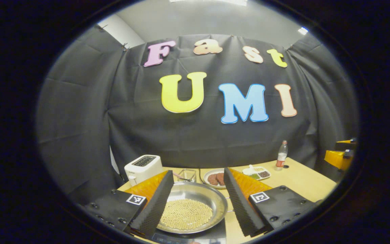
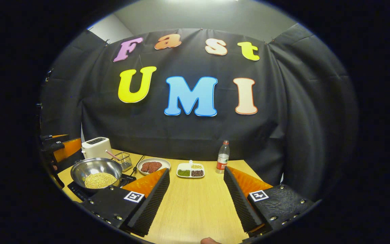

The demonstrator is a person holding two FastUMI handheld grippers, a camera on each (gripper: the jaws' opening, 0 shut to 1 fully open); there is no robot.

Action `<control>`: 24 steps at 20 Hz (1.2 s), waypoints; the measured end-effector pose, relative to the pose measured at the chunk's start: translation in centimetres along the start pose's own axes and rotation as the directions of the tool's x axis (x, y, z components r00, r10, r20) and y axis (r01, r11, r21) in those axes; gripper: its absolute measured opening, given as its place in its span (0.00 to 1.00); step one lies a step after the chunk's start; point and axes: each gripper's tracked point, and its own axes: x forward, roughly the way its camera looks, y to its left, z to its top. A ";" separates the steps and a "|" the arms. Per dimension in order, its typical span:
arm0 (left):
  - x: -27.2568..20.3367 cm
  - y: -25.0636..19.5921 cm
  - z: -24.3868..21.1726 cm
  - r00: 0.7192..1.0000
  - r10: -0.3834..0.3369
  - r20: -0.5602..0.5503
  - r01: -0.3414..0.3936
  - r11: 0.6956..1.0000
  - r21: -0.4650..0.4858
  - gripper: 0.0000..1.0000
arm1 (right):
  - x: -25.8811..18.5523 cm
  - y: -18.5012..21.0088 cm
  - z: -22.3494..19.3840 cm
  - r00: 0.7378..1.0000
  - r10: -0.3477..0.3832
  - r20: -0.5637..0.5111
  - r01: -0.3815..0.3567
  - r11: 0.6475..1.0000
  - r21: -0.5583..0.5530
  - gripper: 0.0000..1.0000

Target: First push the handle of the pot to place it horizontally, then grasp the pot with both hands and set it on the induction cooktop.

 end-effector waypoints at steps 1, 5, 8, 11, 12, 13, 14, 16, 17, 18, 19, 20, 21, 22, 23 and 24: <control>-0.9 -0.8 0.7 1.000 -0.001 0.009 0.001 1.000 0.006 1.00 | -1.1 -0.8 0.3 1.000 0.004 0.006 -0.004 1.000 0.000 0.97; -5.1 -4.1 3.9 0.997 -0.013 0.076 0.013 1.000 0.000 0.96 | -4.9 -3.4 2.0 0.998 0.016 0.059 -0.016 1.000 0.008 0.96; -8.1 -6.1 5.8 0.993 -0.030 0.118 0.031 0.999 -0.010 1.00 | -7.4 -4.7 2.2 0.997 0.012 0.073 -0.012 1.000 0.002 0.97; -10.8 -6.7 7.5 0.988 -0.036 0.152 0.039 0.999 -0.016 1.00 | -9.2 -4.8 2.9 0.997 0.002 0.081 -0.004 1.000 0.025 0.96; -11.7 -6.6 7.9 0.986 -0.035 0.163 0.038 0.999 -0.014 1.00 | -9.6 -4.9 3.2 0.996 -0.007 0.091 0.005 1.000 0.023 0.97; -12.9 -6.5 7.9 0.985 -0.034 0.171 0.037 0.999 -0.015 0.96 | -10.2 -5.0 3.5 0.995 -0.012 0.096 0.010 1.000 0.024 0.97; -13.7 -6.3 8.0 0.984 -0.034 0.173 0.037 0.999 -0.017 1.00 | -10.9 -4.6 3.9 0.995 -0.013 0.103 0.010 0.999 0.031 0.97; -15.2 -5.6 8.9 0.980 -0.037 0.195 0.040 0.999 -0.013 1.00 | -12.2 -4.1 5.0 0.991 -0.019 0.130 0.013 0.999 0.045 0.96; -15.7 -5.1 9.3 0.978 -0.035 0.204 0.037 0.999 -0.008 1.00 | -12.6 -4.3 5.4 0.989 -0.039 0.139 0.033 0.998 0.045 0.96; -16.0 -4.7 9.2 0.979 -0.034 0.201 0.036 0.999 -0.005 1.00 | -13.2 -4.0 5.5 0.989 -0.045 0.141 0.039 0.998 0.049 0.97; -16.5 -4.3 9.3 0.978 -0.036 0.204 0.038 0.999 -0.005 1.00 | -13.5 -3.3 5.8 0.988 -0.039 0.152 0.031 0.998 0.056 0.96; -16.8 -3.8 9.8 0.975 -0.036 0.219 0.038 0.999 -0.005 1.00 | -13.9 -2.9 6.1 0.987 -0.039 0.158 0.030 0.998 0.059 0.96; -17.1 -3.2 10.1 0.974 -0.029 0.224 0.032 0.999 -0.008 1.00 | -14.2 -2.5 6.2 0.987 -0.040 0.158 0.031 0.998 0.059 0.97; -17.3 -2.7 10.1 0.974 -0.023 0.225 0.027 1.000 -0.012 0.99 | -14.4 -2.1 6.4 0.985 -0.037 0.166 0.028 0.998 0.055 0.97; -17.5 -2.5 10.1 0.973 -0.022 0.229 0.027 0.999 -0.019 0.97 | -14.5 -1.8 6.8 0.983 -0.035 0.178 0.028 0.999 0.046 0.96; -17.5 -2.1 10.1 0.972 -0.018 0.233 0.024 0.999 -0.025 0.96 | -14.6 -1.6 7.2 0.981 -0.037 0.190 0.030 0.999 0.037 0.96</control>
